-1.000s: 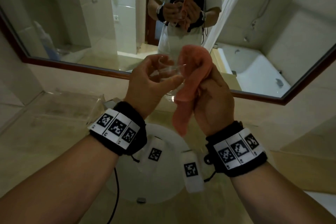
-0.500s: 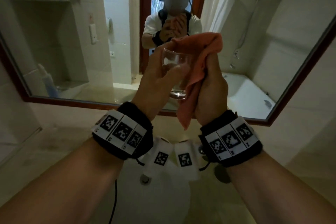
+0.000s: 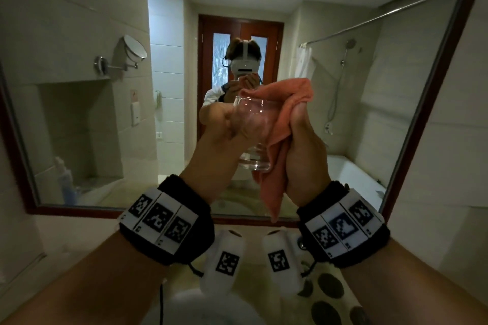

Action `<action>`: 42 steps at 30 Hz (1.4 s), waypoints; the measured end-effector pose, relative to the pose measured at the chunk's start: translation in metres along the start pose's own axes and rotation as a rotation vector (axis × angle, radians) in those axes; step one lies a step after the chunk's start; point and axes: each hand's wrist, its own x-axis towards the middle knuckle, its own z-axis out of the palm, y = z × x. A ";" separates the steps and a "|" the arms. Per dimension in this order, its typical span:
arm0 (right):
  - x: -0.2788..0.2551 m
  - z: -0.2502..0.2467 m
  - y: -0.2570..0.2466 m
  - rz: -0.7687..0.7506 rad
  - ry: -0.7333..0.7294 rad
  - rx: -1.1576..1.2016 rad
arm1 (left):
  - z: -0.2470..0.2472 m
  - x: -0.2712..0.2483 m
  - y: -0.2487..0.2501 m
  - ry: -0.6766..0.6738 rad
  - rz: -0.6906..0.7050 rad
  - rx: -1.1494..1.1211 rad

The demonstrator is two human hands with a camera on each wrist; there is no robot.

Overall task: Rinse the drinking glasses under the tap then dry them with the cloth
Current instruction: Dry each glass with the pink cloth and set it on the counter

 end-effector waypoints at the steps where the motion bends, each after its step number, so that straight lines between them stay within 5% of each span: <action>1: 0.000 -0.002 -0.001 0.026 0.007 0.000 | -0.001 0.000 0.003 -0.002 -0.023 -0.018; 11: -0.012 -0.009 0.006 0.073 -0.038 -0.040 | -0.010 -0.009 0.002 -0.117 -0.223 0.062; 22: -0.002 0.001 0.012 -0.093 0.033 -0.197 | -0.004 -0.009 0.002 -0.001 -0.197 0.105; 32: 0.006 0.005 0.014 -0.025 0.014 -0.054 | -0.009 -0.002 0.000 -0.047 -0.089 0.130; 37: 0.008 0.005 0.014 0.000 -0.016 -0.050 | -0.022 -0.001 -0.003 -0.107 -0.203 0.059; 42: 0.012 0.006 0.017 -0.001 -0.061 -0.068 | -0.028 -0.003 -0.007 -0.031 -0.171 0.024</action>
